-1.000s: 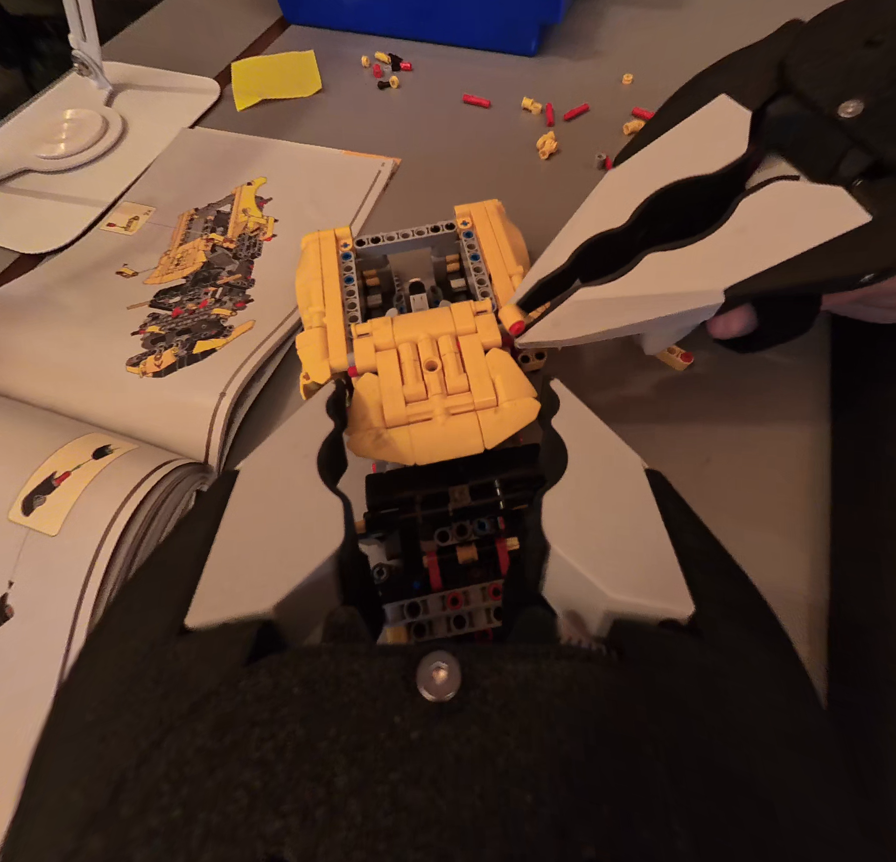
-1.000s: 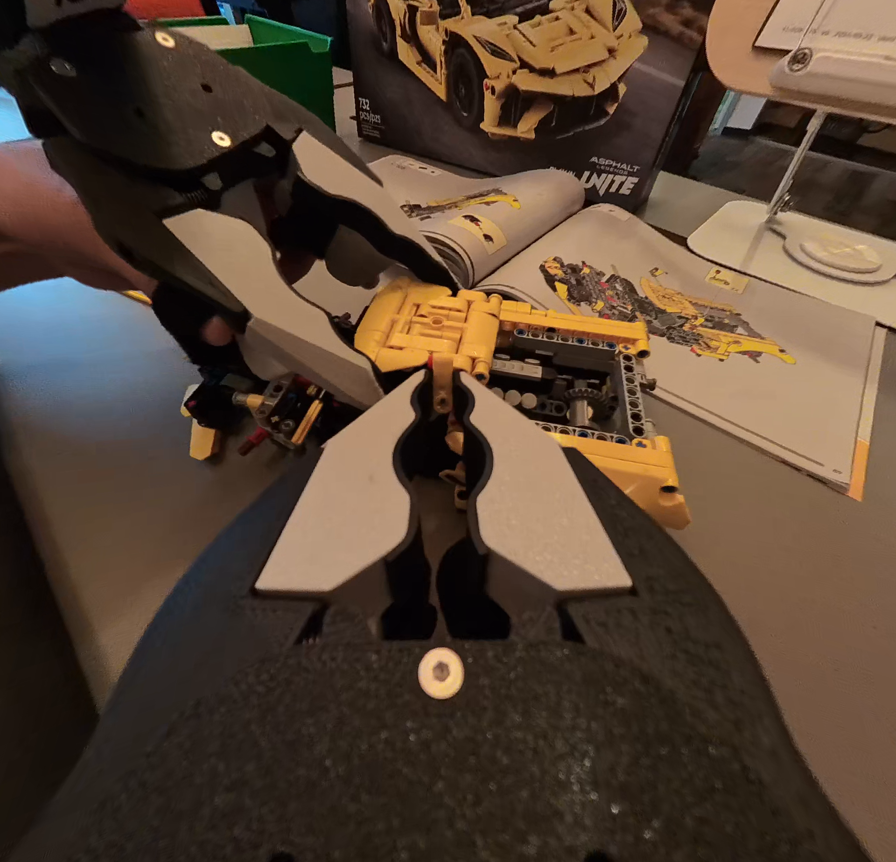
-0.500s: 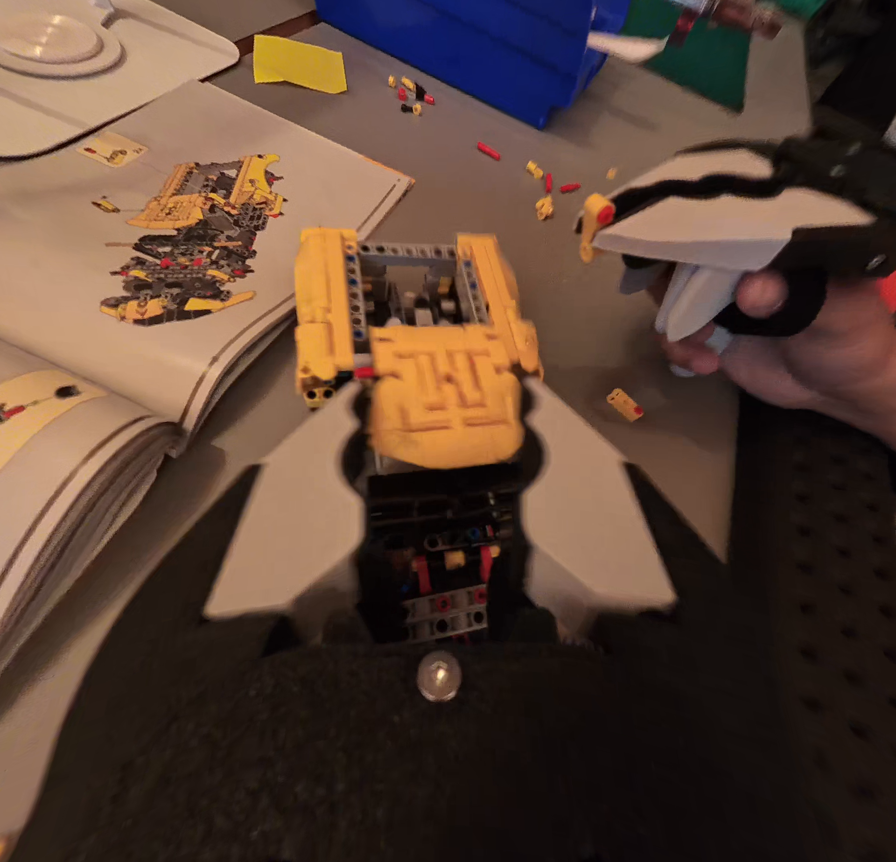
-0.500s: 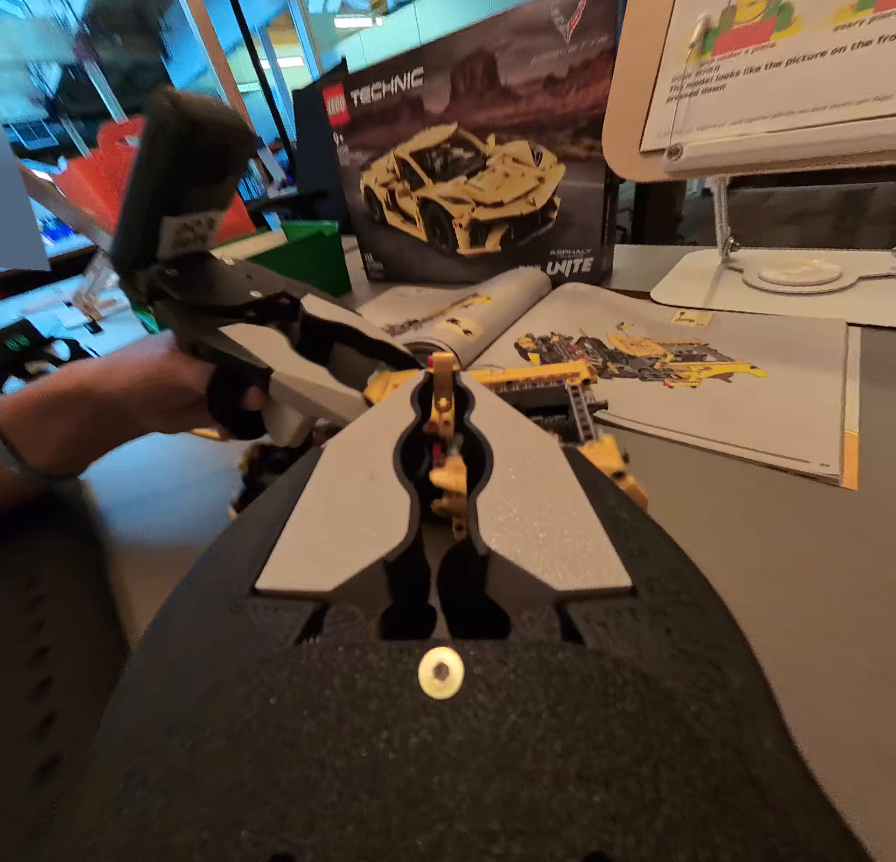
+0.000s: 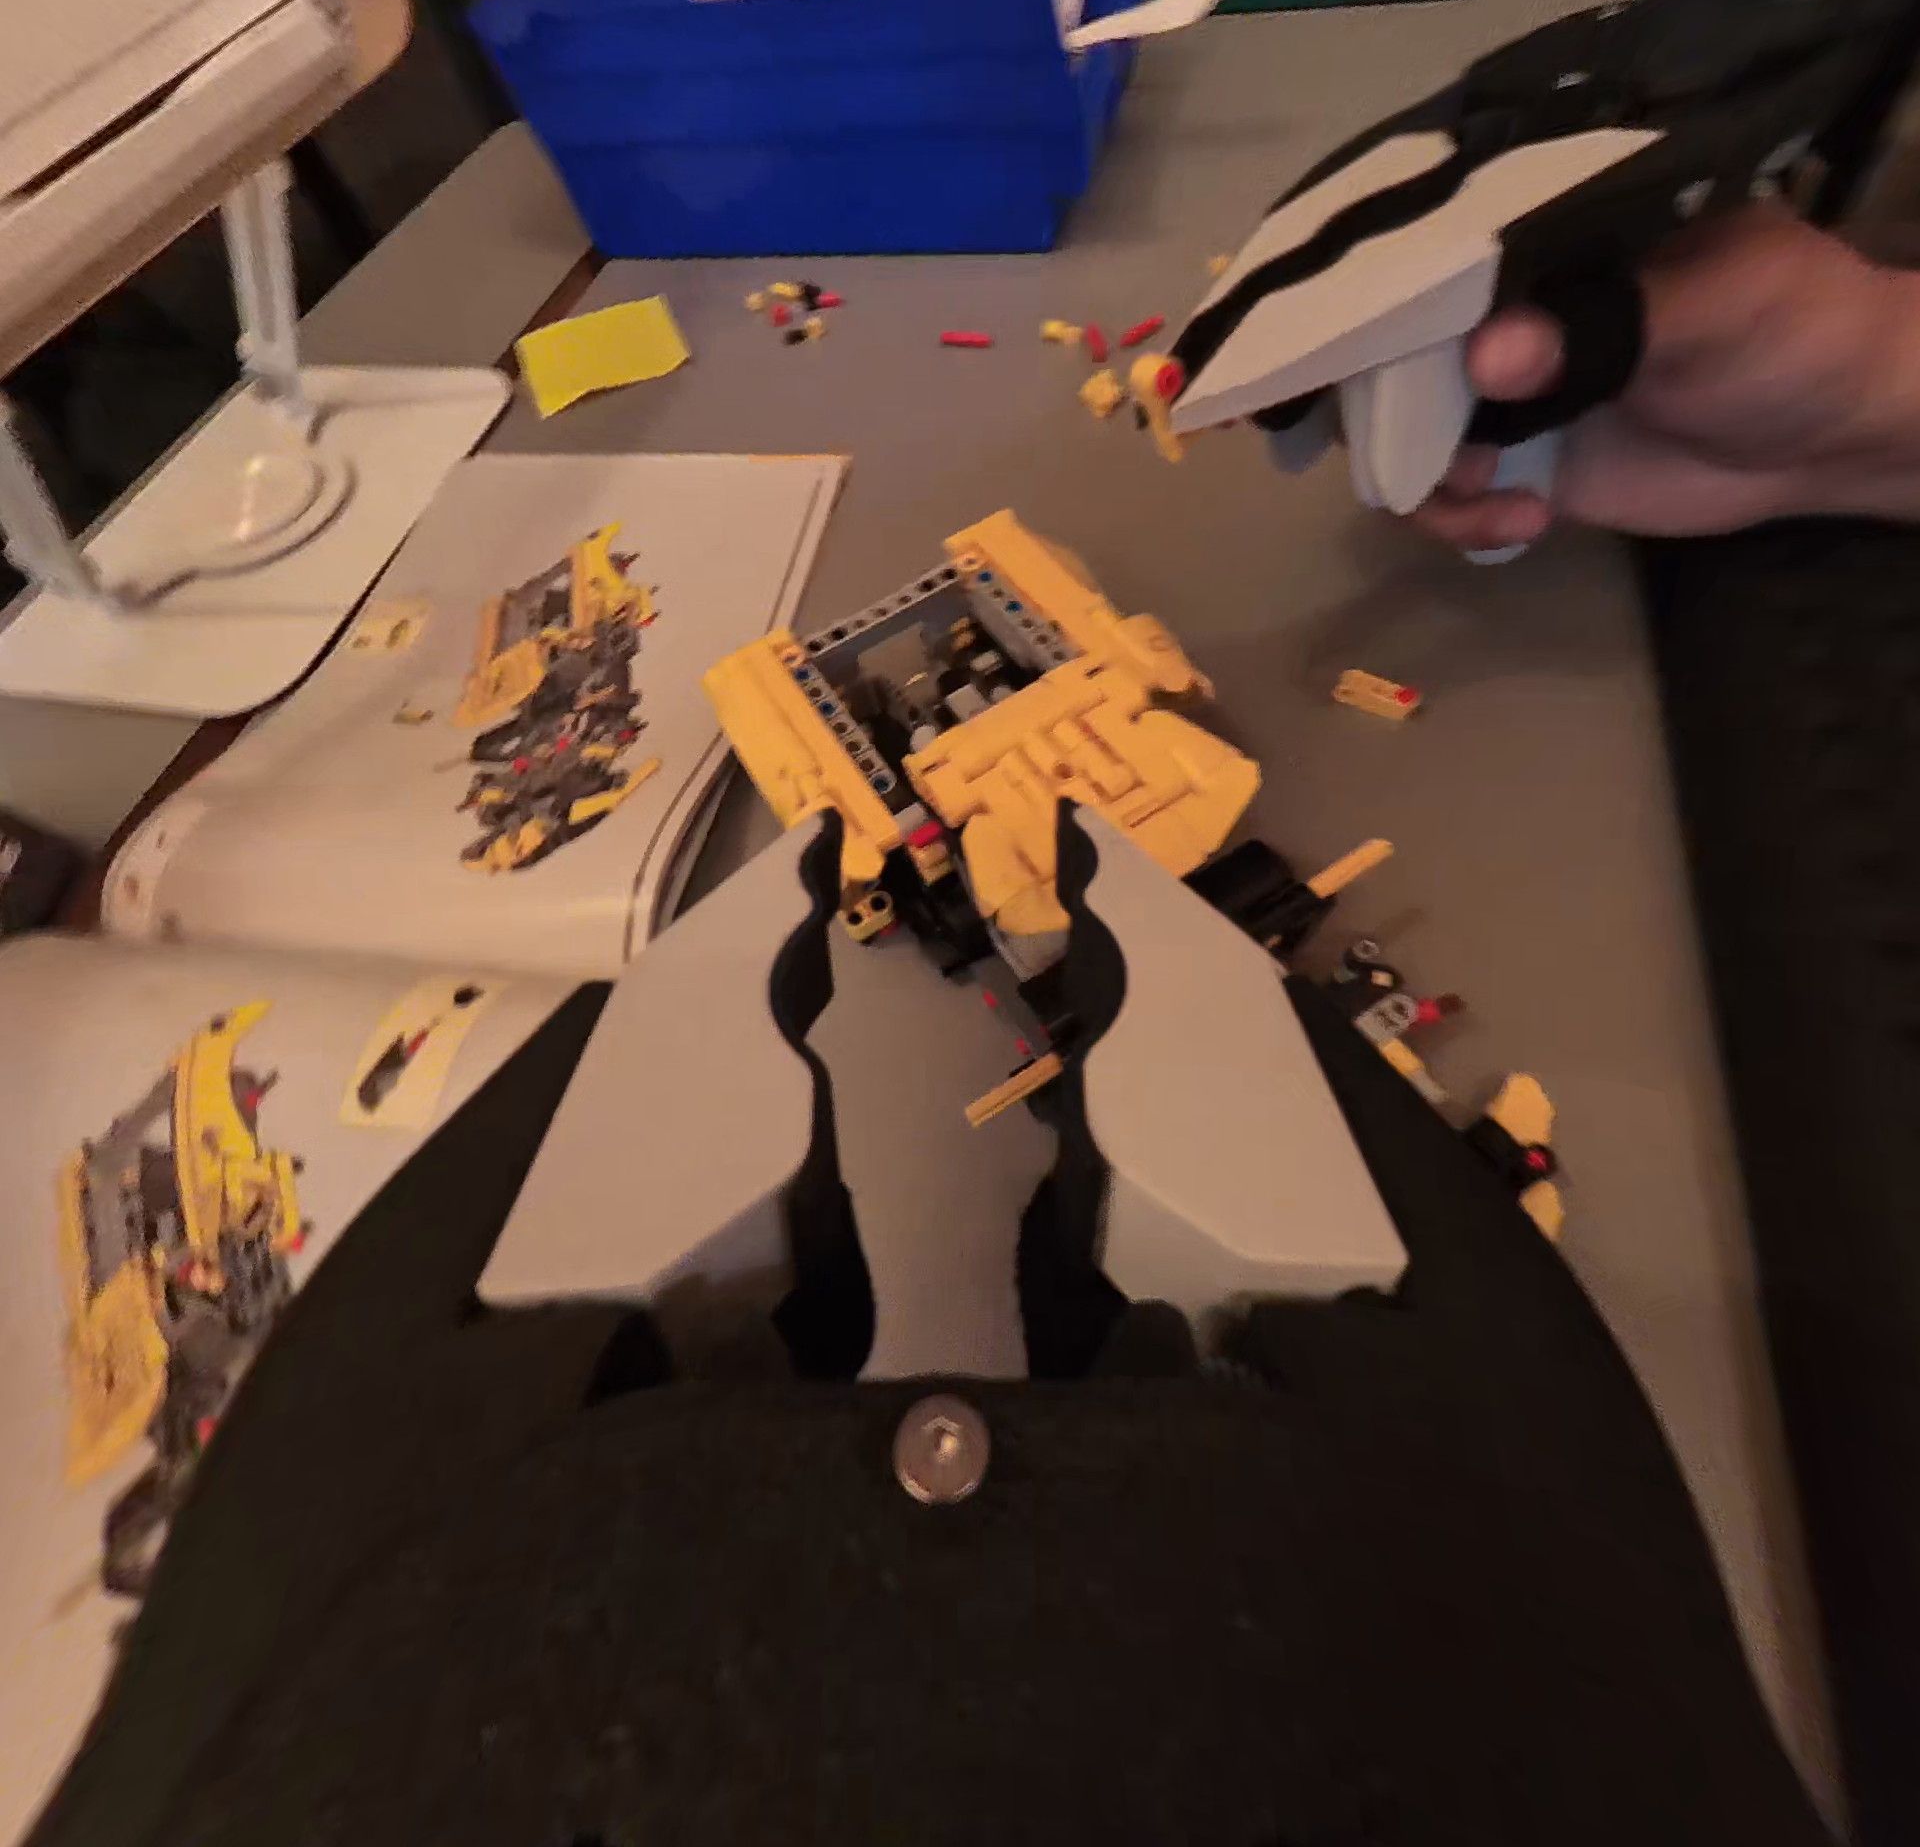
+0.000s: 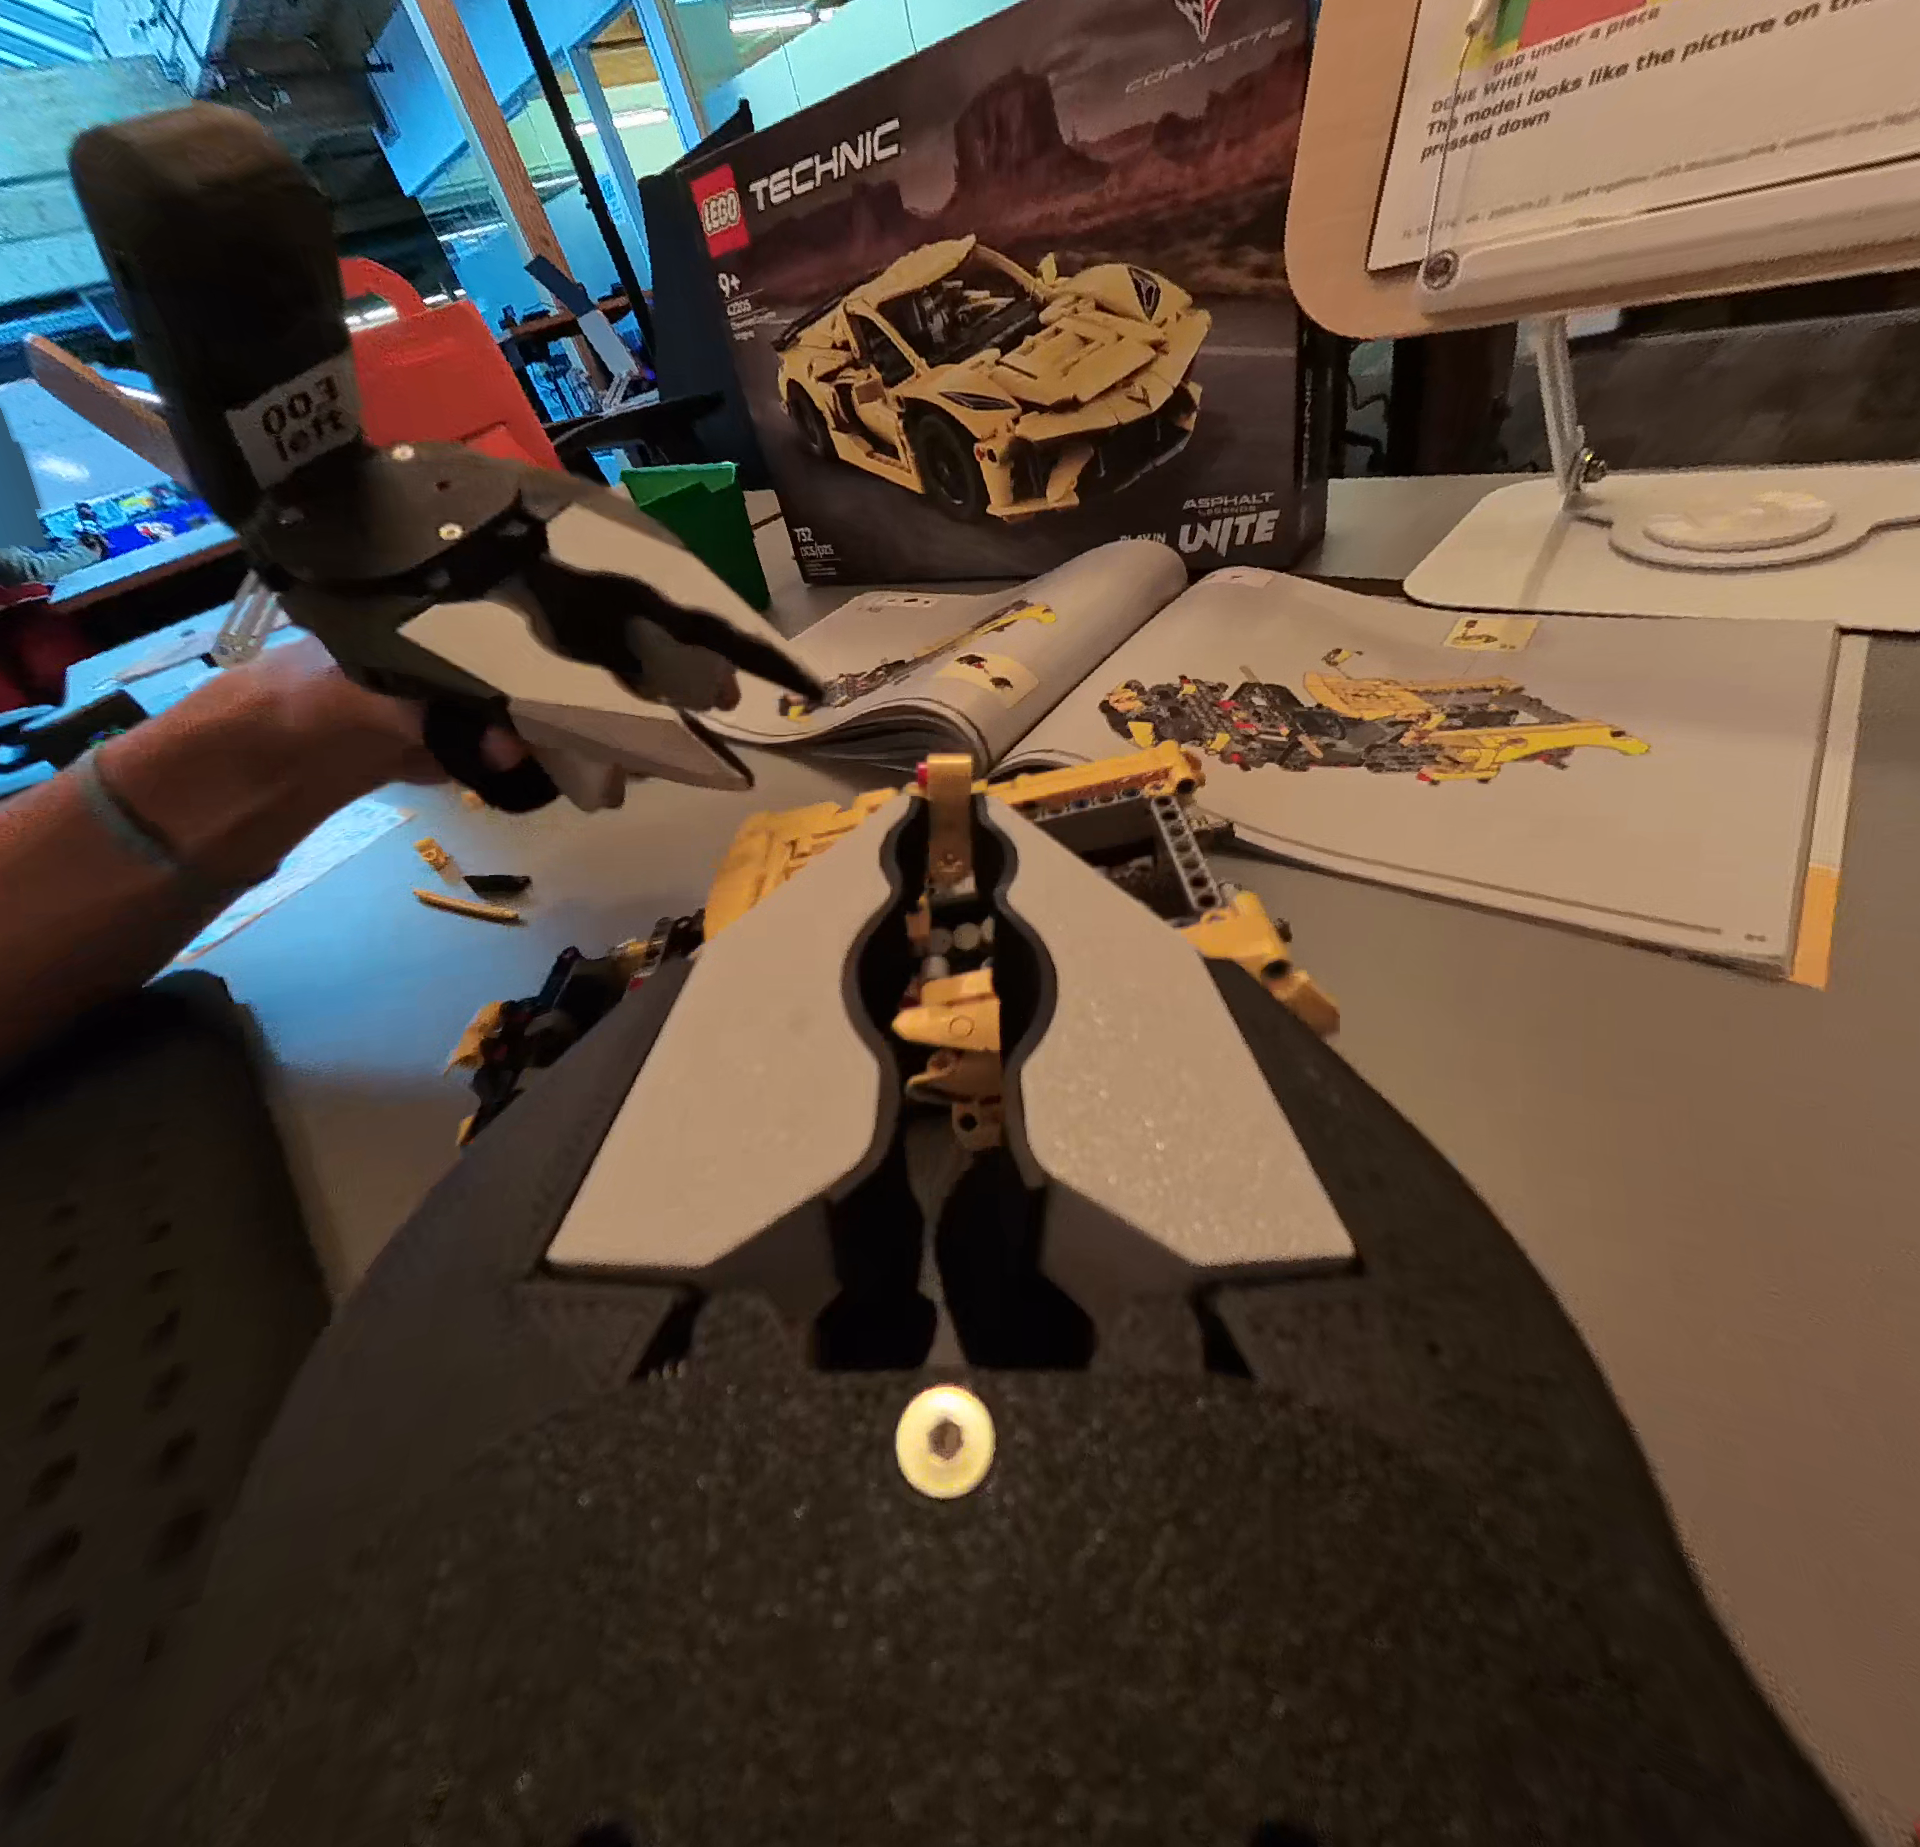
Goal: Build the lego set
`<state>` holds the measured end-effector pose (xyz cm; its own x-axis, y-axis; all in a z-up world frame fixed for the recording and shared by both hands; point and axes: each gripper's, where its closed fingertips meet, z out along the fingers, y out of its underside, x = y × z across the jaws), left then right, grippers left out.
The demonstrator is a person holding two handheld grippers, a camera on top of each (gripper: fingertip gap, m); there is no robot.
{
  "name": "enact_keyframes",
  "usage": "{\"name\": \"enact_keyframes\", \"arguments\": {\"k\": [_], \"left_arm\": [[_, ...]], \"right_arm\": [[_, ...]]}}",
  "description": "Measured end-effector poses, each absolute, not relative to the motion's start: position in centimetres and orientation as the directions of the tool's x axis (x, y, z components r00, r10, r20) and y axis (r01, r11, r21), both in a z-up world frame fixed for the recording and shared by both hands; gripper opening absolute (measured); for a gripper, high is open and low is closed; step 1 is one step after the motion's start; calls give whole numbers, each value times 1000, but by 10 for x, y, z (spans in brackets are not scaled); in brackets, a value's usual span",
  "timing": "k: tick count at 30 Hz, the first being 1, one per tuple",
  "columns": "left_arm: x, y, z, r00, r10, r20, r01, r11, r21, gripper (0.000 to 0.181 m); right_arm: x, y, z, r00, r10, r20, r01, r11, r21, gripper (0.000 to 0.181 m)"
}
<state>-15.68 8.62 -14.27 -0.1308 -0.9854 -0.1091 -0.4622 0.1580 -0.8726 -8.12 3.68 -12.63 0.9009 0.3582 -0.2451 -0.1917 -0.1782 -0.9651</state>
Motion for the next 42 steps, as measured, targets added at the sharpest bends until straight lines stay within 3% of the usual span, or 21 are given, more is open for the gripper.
{"name": "enact_keyframes", "arguments": {"k": [5,11,13,17,21,29,35,39,42], "left_arm": [[-159,62,-133,-450,-878,-162,-436,374,-818,74],[-148,64,-170,-678,-718,-158,-564,646,-514,87],[-144,63,-178,-717,-691,-96,-574,663,-480,87],[-138,53,-190,-743,-665,73,-604,620,-501,85],[-133,50,-194,-739,-669,76,-598,601,-530,80],[-119,46,-189,-492,-865,100,-666,300,-683,79],[-113,39,-188,-317,-947,45,-654,184,-734,82],[-113,21,-154,-316,-942,111,-538,81,-839,84],[-102,19,-127,-268,-957,107,-402,10,-915,56]], "right_arm": [[-82,18,-128,891,375,-254,-195,-188,-963,7],[-77,15,-123,865,392,-314,-263,-180,-948,7],[-77,14,-123,853,400,-335,-283,-185,-941,7],[-78,13,-125,834,413,-366,-308,-203,-930,6],[-81,16,-137,803,417,-425,-333,-277,-901,6],[-69,37,-149,692,386,-610,-492,-366,-790,6],[-87,47,-119,309,500,-809,-629,-531,-568,6],[-90,44,-106,122,530,-839,-676,-575,-462,6],[-98,36,-93,53,577,-815,-673,-582,-456,6]]}}
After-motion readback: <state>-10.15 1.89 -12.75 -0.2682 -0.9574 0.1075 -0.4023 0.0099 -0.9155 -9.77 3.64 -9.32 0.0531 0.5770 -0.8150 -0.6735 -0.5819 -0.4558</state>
